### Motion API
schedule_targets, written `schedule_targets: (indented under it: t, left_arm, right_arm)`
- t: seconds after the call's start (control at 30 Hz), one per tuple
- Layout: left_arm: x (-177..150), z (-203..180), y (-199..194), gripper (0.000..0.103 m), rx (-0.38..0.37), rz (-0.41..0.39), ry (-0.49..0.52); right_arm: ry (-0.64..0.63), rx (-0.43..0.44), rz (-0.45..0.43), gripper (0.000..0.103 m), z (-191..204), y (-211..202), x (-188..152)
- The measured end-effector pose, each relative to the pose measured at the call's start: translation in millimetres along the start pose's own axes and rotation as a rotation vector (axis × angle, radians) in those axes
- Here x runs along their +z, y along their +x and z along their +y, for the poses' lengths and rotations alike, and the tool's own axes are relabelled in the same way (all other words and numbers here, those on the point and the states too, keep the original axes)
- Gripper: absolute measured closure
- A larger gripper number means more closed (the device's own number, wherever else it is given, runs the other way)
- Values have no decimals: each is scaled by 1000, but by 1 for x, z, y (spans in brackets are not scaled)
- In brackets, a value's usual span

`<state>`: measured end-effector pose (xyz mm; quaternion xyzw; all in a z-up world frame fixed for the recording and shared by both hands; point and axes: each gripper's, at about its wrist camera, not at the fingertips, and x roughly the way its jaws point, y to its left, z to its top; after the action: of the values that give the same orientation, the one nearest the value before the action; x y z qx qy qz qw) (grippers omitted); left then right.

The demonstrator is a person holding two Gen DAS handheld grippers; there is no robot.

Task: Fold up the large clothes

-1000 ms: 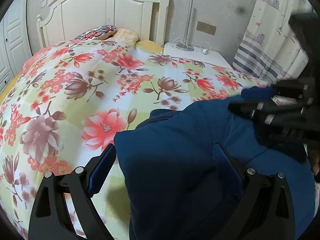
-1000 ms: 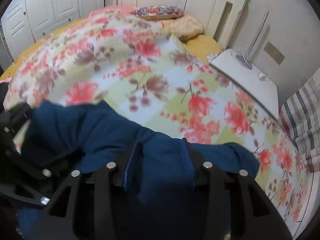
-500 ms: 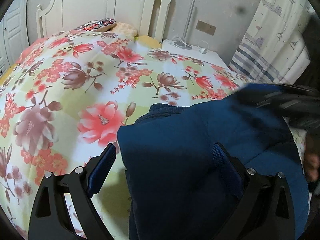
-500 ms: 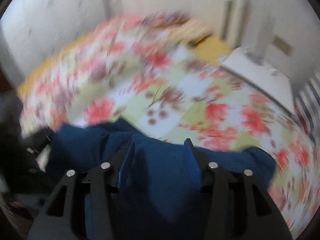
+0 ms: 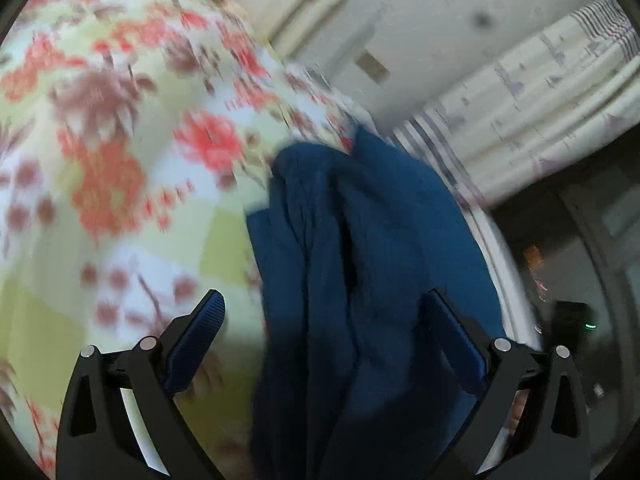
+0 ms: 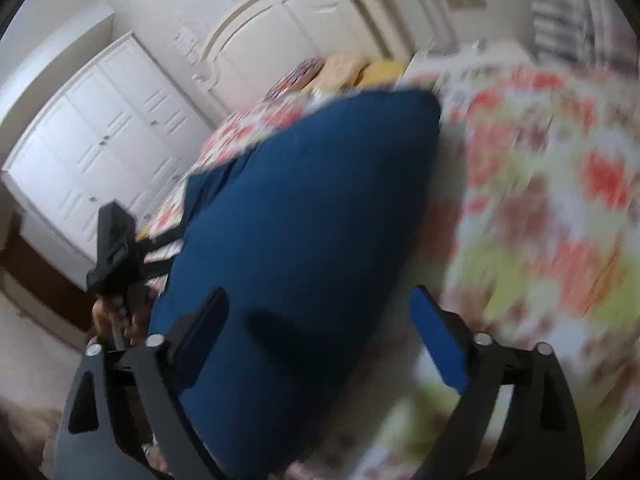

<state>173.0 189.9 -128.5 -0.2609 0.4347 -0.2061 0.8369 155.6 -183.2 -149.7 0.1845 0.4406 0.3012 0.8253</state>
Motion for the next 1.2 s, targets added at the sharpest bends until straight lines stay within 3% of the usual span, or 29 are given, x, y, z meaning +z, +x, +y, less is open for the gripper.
schedule_targets:
  t: [0.13, 0.3, 0.4, 0.47, 0.57, 0.63, 0.67, 0.7, 0.77, 1.0, 1.2]
  left_arm:
    - [-15, -6, 3, 4, 21, 36, 43]
    - [-10, 13, 19, 4, -104, 79, 13]
    - [-7, 8, 23, 4, -85, 108, 34]
    - [-5, 2, 27, 4, -64, 139, 51]
    - [3, 1, 35, 6, -123, 184, 51]
    - [2, 5, 44, 27, -241, 239, -1]
    - [1, 4, 43, 30, -245, 220, 9]
    - [-1, 1, 43, 41, -253, 198, 26]
    - [-4, -8, 36, 51, -261, 126, 69]
    - [19, -35, 73, 56, -258, 59, 57]
    - [86, -81, 136, 57, -306, 39, 62]
  right_arm:
    - [98, 117, 34, 3, -14, 15, -15]
    - [140, 177, 60, 3, -19, 30, -9]
    - [124, 205, 68, 2, -17, 40, -5]
    - [118, 196, 78, 2, -16, 45, -1]
    - [105, 177, 64, 2, -13, 47, -1]
    - [62, 145, 18, 16, -5, 43, -6]
    - [45, 130, -3, 20, -2, 38, -10]
    - [29, 118, -23, 27, 3, 34, -14]
    - [-9, 92, -61, 33, 8, 29, -16]
    - [-176, -45, -187, 47, 13, 3, 15]
    - [-186, -103, -282, 48, -42, -34, 89]
